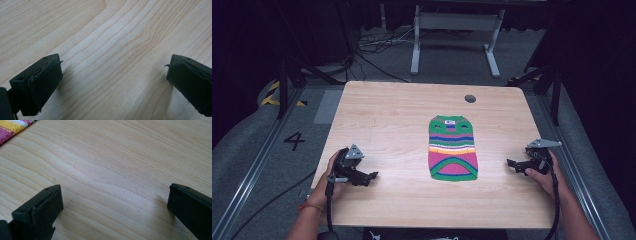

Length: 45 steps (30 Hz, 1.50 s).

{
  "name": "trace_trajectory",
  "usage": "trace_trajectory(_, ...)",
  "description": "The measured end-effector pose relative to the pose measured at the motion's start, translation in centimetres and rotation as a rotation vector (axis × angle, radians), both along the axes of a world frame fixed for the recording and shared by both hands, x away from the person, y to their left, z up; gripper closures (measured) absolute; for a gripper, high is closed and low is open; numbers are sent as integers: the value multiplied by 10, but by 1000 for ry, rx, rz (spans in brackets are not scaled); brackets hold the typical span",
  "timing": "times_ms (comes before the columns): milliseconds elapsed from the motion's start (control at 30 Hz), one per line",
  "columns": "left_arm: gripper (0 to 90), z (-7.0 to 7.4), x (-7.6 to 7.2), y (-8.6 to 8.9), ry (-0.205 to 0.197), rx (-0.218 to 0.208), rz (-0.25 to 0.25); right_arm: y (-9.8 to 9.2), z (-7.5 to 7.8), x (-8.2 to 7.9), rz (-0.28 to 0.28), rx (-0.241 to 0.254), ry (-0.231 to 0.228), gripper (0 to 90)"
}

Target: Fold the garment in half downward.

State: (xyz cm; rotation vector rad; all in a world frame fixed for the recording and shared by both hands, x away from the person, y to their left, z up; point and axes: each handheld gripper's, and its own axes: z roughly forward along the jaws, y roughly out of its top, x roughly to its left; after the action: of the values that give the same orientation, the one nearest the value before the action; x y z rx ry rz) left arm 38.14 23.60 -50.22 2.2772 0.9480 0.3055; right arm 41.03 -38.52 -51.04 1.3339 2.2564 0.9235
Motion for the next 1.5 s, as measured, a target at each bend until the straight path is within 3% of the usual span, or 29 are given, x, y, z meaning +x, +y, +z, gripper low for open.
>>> trace_trajectory(433,5,0,1,1,-1,-1,-2,-1,1,-6,-35,-4,5,4)
trace_trajectory(633,81,1,2,4,-13,-21,35,-2,1,-4,-15,-6,14,0)
trace_trajectory(700,145,2,5,4,-13,-33,53,-3,2,-3,-10,-6,15,7)
trace_trajectory(767,171,4,9,4,-7,-24,59,-3,2,-3,-6,-2,18,44)
trace_trajectory(800,181,4,11,3,4,-30,62,-4,3,-4,-4,0,15,92)
trace_trajectory(867,187,6,15,0,1,-1,56,-6,6,-5,13,35,6,222)
trace_trajectory(900,196,7,16,-1,-4,5,48,-8,7,-6,20,56,7,207)
trace_trajectory(1000,216,12,17,-6,-25,12,27,-8,9,-7,26,24,-1,194)
trace_trajectory(1167,227,22,28,-20,-55,10,6,-7,19,-7,47,29,-19,209)
trace_trajectory(1300,243,26,39,-28,-68,-1,10,-3,31,-5,61,55,-51,251)
trace_trajectory(1333,253,28,41,-30,-90,3,12,-2,34,-3,67,61,-51,256)
trace_trajectory(1400,286,30,48,-35,-91,7,12,2,39,1,74,55,-63,314)
trace_trajectory(1500,285,32,54,-41,-105,8,12,4,43,5,86,58,-68,334)
